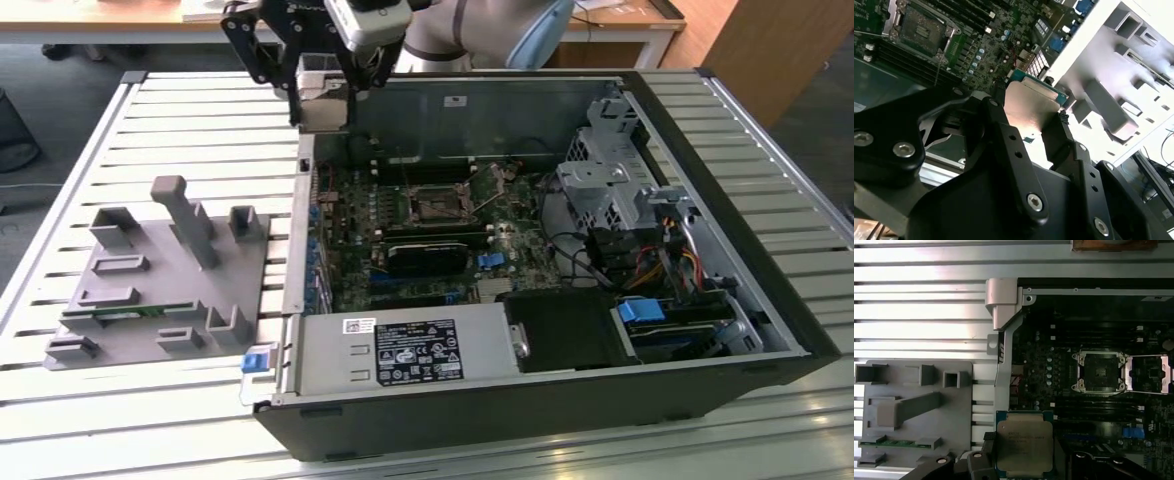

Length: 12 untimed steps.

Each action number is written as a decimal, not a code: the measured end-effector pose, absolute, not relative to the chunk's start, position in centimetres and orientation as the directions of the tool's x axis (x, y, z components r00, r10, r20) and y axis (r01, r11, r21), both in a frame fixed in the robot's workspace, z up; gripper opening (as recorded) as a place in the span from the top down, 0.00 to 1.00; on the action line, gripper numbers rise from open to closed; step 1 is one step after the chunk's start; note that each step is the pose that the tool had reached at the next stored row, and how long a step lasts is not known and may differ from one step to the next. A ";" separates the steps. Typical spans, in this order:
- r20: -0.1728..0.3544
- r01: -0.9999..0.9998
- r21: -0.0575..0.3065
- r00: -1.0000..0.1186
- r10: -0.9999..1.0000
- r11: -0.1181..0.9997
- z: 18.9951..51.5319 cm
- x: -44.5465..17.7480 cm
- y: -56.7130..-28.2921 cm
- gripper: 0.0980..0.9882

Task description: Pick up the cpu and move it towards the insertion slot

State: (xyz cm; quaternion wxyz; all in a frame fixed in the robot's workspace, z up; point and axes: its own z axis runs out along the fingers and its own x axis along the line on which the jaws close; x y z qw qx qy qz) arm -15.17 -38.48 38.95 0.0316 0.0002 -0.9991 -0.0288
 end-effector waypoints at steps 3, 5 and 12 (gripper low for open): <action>0.063 0.001 0.057 -0.998 -0.002 0.998 39.0 -14.6 -38.3 0.50; 0.063 0.001 0.057 -0.998 -0.002 0.998 38.9 -14.1 -38.3 0.50; 0.063 0.001 0.057 -0.998 -0.002 0.998 38.9 -12.6 -37.9 0.50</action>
